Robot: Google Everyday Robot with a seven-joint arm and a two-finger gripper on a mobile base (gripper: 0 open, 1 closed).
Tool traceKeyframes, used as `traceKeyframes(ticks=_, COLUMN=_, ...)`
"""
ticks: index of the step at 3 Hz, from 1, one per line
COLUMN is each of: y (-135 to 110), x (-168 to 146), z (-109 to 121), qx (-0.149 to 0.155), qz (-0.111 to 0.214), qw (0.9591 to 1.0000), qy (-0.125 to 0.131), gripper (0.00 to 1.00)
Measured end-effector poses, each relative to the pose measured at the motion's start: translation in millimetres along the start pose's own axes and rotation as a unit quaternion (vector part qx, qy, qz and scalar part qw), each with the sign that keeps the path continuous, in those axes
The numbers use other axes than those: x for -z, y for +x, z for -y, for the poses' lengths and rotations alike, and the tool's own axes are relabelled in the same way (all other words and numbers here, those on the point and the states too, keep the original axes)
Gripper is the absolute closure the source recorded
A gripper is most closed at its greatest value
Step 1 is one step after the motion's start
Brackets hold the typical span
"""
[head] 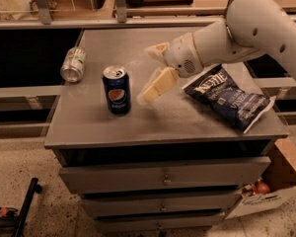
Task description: Knock pepsi can over
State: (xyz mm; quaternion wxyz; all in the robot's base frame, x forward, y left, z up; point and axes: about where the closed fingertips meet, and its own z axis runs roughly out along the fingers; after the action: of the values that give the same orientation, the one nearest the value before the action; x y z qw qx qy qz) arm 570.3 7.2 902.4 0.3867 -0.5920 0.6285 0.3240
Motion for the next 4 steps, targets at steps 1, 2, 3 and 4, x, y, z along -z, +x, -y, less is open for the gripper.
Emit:
traceKeyframes(ticks=1, y=-5, x=-11, z=-4, qx=0.013, qz=0.044, qw=0.9989, qy=-0.002, gripper=0.0)
traceKeyframes(ticks=2, y=-9, x=-20, z=-8, qx=0.027, qz=0.086, qw=0.9959, qy=0.004, gripper=0.0)
traceKeyframes(ticks=3, y=-16, x=-42, z=-13, qx=0.045, qz=0.095, qw=0.9943, qy=0.015, gripper=0.0)
traceKeyframes(ticks=4, y=-11, x=-55, z=-12, qx=0.038, qz=0.096, qw=0.9946, qy=0.009, gripper=0.0)
